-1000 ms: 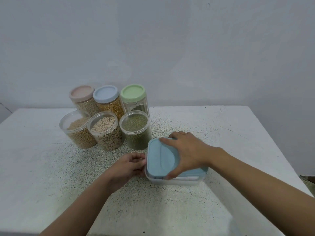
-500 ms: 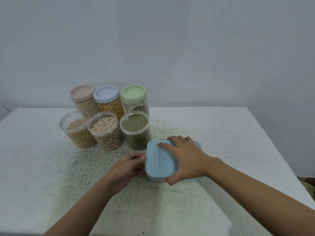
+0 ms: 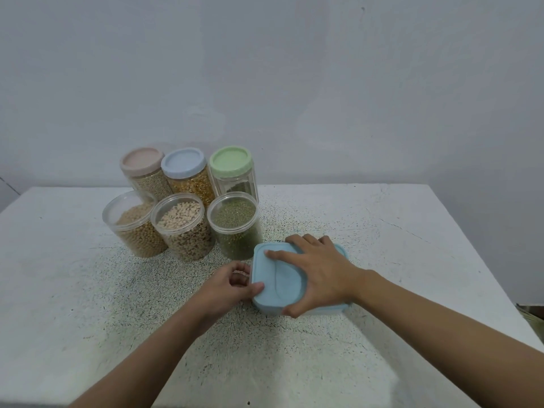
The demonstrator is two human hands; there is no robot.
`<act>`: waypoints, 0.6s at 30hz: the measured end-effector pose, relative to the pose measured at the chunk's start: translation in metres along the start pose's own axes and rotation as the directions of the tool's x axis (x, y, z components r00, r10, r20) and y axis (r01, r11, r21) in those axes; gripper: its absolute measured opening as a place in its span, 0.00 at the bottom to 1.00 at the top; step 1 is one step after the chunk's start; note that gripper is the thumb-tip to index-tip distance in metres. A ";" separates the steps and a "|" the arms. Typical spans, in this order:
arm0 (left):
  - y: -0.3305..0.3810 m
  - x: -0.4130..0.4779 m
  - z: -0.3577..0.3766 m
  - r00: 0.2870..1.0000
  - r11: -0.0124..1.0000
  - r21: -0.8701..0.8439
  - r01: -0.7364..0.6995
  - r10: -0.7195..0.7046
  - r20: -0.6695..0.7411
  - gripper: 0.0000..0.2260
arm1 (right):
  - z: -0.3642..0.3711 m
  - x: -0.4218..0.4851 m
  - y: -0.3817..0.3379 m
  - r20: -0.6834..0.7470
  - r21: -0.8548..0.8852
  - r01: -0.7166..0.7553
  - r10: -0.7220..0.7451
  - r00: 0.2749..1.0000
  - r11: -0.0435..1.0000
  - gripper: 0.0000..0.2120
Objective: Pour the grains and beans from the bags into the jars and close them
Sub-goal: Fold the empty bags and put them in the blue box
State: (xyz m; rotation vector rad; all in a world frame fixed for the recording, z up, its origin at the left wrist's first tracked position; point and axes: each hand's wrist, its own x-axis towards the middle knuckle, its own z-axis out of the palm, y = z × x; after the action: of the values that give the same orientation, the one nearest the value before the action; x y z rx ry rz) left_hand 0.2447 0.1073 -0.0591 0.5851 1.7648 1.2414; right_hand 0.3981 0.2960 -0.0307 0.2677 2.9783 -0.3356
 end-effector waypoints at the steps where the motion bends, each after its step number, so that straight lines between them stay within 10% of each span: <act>1: 0.003 0.001 0.000 1.000 1.000 0.025 0.007 -0.007 0.002 0.28 | 0.001 -0.001 0.000 -0.006 -0.002 0.004 -0.004 1.000 1.000 0.51; 10: 0.016 0.028 0.039 0.942 0.875 0.482 -0.043 0.196 -0.271 0.18 | 0.001 0.002 0.001 -0.035 -0.009 0.029 -0.029 0.999 1.000 0.51; 18: 0.001 0.040 0.043 0.896 0.946 0.311 -0.089 0.212 -0.391 0.17 | 0.006 0.005 0.009 -0.041 -0.012 0.058 -0.058 0.997 0.998 0.51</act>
State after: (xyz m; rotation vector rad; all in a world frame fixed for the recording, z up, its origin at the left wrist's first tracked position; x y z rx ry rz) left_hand 0.2612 0.1603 -0.0789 0.6669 2.3274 1.2971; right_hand 0.3958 0.3037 -0.0390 0.1898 3.0319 -0.3243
